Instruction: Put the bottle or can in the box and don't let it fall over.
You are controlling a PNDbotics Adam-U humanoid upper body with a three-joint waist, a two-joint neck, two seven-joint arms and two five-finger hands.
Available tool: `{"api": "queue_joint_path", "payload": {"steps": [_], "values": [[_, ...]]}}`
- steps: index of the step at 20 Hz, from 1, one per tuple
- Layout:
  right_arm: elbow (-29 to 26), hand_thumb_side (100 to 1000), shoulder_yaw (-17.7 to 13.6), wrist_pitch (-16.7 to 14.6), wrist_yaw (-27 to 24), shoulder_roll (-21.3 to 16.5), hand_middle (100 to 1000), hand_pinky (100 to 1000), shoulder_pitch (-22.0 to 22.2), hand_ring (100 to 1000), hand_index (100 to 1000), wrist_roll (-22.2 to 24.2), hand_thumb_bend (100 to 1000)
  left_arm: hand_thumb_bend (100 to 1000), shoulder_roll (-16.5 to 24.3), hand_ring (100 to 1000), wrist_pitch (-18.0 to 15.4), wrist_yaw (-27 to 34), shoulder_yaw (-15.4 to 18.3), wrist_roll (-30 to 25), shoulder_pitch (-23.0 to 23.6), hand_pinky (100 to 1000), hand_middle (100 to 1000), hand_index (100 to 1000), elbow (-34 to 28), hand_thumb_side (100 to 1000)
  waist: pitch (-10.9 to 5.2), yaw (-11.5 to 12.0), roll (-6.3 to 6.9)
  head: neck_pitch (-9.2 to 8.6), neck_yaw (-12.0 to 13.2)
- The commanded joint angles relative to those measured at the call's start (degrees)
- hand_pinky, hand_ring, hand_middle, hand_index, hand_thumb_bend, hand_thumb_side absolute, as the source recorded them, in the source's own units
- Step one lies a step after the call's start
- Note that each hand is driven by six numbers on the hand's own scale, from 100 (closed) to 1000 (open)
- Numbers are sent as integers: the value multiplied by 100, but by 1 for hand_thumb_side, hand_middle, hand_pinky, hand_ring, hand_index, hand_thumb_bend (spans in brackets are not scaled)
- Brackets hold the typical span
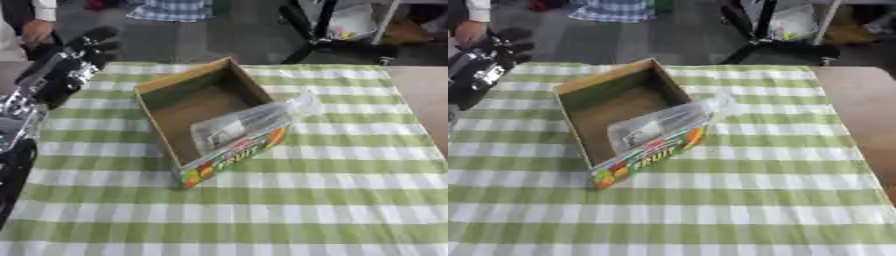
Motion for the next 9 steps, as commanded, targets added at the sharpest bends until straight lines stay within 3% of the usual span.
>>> {"api": "queue_joint_path", "payload": {"steps": [1, 9], "values": [[-103, 634, -78, -34, -60, -169, 1000, 924, 46, 1000, 1000, -39, 100, 100, 550, 1000, 61, 208, 242, 188, 206, 1000, 1000, 1000, -264, 547, -147, 36, -2, 48, -93], [-103, 628, -112, -151, -197, -210, 1000, 924, 150, 1000, 1000, -72, 100, 100, 1064, 1000, -120, 406, 639, 660, 1355, 1000, 1000, 1000, -1012, 576, -234, 180, -92, 161, -382]]}}
